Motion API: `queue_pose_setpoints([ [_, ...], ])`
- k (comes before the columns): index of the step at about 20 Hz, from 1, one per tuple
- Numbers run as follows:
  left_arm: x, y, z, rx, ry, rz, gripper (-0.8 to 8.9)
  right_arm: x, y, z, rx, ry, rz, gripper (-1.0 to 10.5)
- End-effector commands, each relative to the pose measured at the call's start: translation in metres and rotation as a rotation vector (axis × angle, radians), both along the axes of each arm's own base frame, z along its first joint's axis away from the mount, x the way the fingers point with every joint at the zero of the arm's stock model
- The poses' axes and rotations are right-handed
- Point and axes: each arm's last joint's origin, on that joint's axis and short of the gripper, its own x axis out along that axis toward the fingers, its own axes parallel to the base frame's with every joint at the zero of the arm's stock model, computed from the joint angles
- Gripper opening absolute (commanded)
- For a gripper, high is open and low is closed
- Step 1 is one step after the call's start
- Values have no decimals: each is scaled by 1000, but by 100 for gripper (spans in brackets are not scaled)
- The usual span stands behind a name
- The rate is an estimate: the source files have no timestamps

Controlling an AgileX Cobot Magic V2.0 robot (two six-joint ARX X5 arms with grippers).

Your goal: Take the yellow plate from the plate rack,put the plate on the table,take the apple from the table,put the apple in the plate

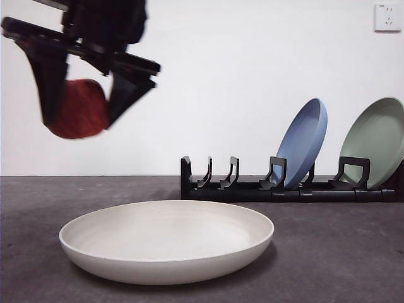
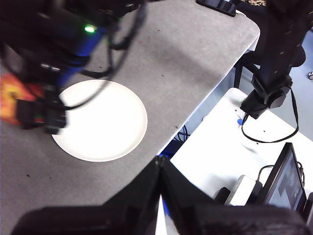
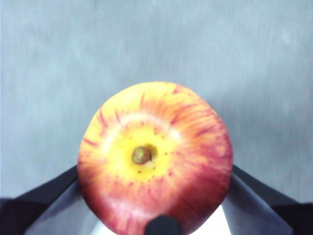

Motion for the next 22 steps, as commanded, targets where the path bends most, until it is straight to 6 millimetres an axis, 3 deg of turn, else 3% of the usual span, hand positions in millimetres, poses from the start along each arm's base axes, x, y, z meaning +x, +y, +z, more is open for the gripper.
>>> queue_pose_setpoints([
  [1, 0, 0, 0, -1, -8, 0, -5, -16, -22, -17, -39, 8, 5, 0],
  [6, 0, -1, 0, 2, -9, 2, -5, -60, -96, -36, 46, -66, -56, 0],
  [9, 1, -1, 0, 2, -5, 5, -5, -74, -122, -49, 138, -105, -97, 0],
  [17, 1, -3, 0, 6, -1, 6, -4, -63, -123, -74, 211, -128, -122, 0],
  [22, 1, -3, 0, 7, -1, 6, -5, -57, -120, -96, 194, -15, -99, 0],
])
